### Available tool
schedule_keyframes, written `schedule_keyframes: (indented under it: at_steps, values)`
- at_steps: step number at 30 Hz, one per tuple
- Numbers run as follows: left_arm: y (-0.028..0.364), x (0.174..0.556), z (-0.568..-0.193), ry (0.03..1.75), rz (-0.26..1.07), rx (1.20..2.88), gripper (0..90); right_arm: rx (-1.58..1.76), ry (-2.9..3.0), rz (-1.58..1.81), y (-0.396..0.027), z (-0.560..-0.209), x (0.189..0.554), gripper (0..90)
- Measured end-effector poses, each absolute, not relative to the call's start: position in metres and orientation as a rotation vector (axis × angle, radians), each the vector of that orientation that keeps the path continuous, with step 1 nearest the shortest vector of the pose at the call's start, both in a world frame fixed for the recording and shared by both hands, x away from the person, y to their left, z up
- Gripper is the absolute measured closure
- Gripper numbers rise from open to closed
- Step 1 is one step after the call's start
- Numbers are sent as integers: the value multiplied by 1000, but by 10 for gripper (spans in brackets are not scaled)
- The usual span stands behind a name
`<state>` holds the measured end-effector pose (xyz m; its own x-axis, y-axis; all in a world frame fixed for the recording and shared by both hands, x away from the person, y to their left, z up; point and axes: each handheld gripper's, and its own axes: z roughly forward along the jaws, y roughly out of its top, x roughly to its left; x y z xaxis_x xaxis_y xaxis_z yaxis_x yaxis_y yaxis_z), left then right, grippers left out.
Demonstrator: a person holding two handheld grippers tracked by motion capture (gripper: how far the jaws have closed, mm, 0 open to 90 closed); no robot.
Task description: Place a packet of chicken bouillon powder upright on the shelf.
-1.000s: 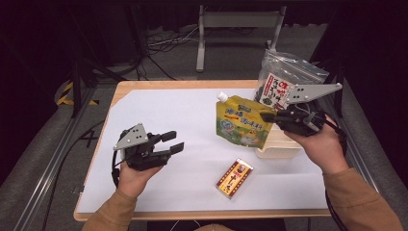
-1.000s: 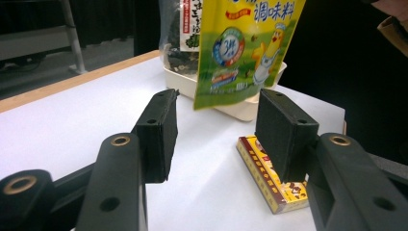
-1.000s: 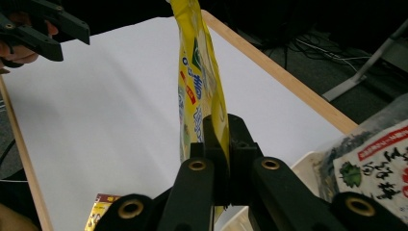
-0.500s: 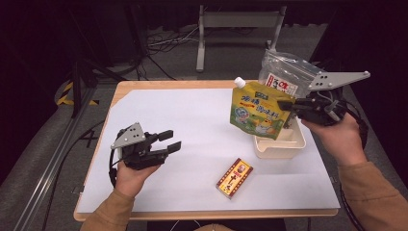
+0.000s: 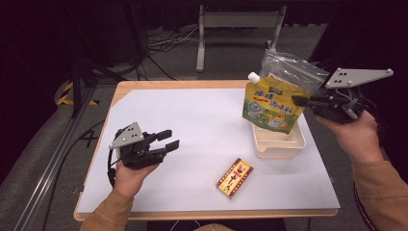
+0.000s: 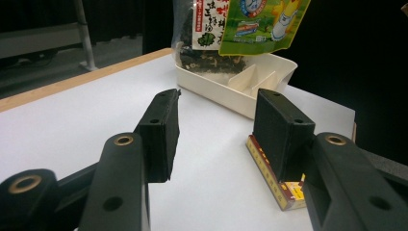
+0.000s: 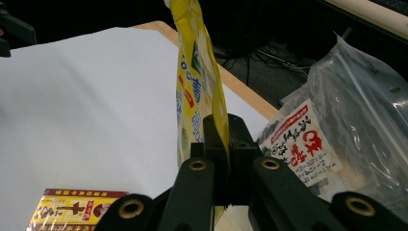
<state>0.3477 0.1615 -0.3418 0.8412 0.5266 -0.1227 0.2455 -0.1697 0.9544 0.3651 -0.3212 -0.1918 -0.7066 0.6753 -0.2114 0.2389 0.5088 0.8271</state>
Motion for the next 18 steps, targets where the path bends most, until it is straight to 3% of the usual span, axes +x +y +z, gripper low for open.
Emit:
schedule_keyframes:
  at_steps: [18]
  values:
    - [167, 349, -344, 622, 295, 1761, 473, 737, 2249, 1087, -346, -206, 369, 895]
